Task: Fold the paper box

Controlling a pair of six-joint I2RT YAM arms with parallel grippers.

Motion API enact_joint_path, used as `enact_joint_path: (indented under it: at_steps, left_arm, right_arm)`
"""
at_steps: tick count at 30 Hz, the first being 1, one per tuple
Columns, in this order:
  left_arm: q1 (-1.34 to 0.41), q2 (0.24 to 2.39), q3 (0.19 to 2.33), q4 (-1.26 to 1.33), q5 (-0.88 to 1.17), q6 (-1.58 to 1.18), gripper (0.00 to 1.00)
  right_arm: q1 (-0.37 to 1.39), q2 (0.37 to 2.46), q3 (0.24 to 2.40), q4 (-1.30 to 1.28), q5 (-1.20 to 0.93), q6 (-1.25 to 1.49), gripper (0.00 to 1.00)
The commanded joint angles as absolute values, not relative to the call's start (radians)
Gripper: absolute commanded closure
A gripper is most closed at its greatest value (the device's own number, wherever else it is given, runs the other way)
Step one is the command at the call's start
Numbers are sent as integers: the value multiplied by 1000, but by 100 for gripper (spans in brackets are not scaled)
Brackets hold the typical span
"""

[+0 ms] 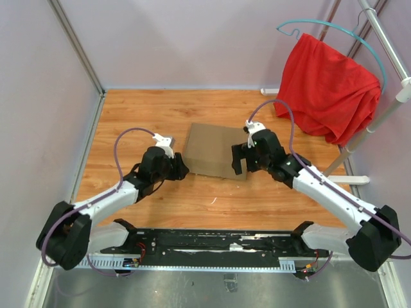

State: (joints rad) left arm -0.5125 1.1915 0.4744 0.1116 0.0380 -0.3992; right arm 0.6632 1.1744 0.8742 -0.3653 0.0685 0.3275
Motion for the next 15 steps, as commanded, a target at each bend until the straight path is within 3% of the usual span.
enact_joint_path:
  at_steps: [1,5,6,8,10,11,13,15]
  left_arm:
    - [-514,1067,469,93,83,-433,51]
    - [-514,1049,439,175,91,-461,72]
    - [-514,1065,439,182,88,-459,81]
    - [-514,1112,442,192,99,-452,98]
    - [-514,1142,431,225,126,-451,100]
    - [-514,1152,421,252,142,-454,100]
    - [-514,1171,406,290,156,-460,100]
    - [-514,1189,403,301,146,-458,100]
  right_arm:
    - [623,1225,1022,-361,75,288,4]
    - [564,1448,1236,-338,20,235,10]
    - [554,1507,1288,-326,11,218,15]
    - [532,1618,1407,-313,2,198,35]
    - [507,1721,1513,-294,-27,198,61]
    - [494,1776,1562,-286,-49,202,69]
    - [474,1880,1669,-285,-86,208,77]
    - [460,1990,1786,-316,-99,201,78]
